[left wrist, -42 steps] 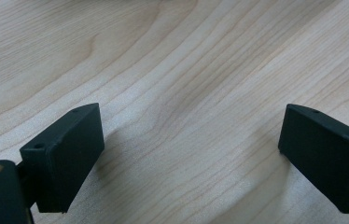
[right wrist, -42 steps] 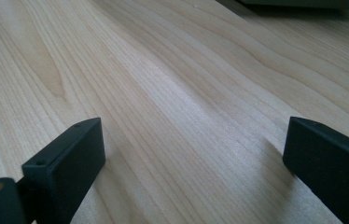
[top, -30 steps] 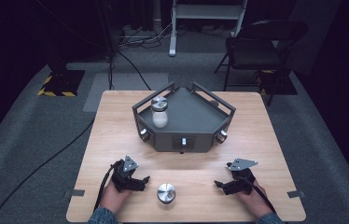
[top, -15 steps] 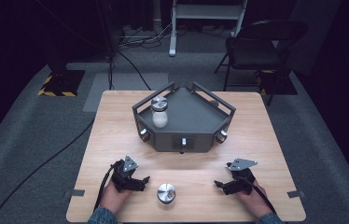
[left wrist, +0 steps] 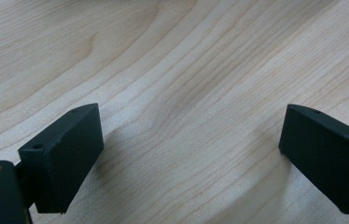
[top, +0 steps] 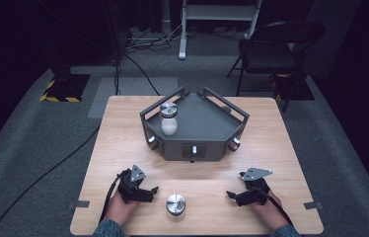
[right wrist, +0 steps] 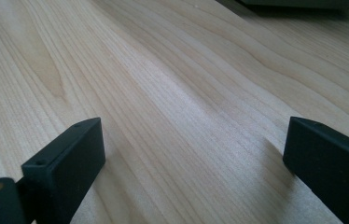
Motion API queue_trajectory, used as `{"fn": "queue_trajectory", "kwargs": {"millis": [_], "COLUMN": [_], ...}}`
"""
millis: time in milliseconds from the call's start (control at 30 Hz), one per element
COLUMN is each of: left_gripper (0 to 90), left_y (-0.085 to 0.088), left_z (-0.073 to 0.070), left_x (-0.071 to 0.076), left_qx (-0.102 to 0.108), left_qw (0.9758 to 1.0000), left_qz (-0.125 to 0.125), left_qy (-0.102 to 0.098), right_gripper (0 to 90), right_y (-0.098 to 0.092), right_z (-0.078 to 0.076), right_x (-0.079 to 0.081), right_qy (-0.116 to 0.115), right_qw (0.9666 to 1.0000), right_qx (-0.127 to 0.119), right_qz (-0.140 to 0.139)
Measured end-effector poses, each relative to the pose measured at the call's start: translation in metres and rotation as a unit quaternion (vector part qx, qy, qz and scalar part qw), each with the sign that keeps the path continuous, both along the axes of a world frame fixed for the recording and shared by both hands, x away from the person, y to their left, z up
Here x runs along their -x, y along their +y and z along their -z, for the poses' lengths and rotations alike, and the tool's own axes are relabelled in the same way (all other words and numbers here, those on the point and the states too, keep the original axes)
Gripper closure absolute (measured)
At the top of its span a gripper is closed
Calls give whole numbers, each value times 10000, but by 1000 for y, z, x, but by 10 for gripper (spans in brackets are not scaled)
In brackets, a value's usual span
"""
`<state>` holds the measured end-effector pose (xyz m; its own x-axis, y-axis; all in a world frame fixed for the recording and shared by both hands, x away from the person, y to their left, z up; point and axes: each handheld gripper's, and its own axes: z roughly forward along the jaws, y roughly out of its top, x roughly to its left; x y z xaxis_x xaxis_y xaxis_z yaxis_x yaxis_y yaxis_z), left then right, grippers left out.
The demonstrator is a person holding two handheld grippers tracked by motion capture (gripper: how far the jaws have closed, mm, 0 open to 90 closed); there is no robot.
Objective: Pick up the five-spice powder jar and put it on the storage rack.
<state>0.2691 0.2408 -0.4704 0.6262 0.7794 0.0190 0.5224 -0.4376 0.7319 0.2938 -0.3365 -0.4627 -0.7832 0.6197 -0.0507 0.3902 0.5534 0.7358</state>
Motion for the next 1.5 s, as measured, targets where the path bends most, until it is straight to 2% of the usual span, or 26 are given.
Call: {"fn": "queue_trajectory", "kwargs": {"millis": [1500], "left_gripper": [61], "left_y": [0], "left_z": [0], "left_x": [0], "left_qx": [-2], "left_qw": [10000], "left_qz": [-1], "left_qy": [0], "right_gripper": [28], "right_y": [1], "right_z": [0], "right_x": [0], "right_qy": [-1], "right_qw": [10000], "right_qx": [41], "right_qz": [-18]}}
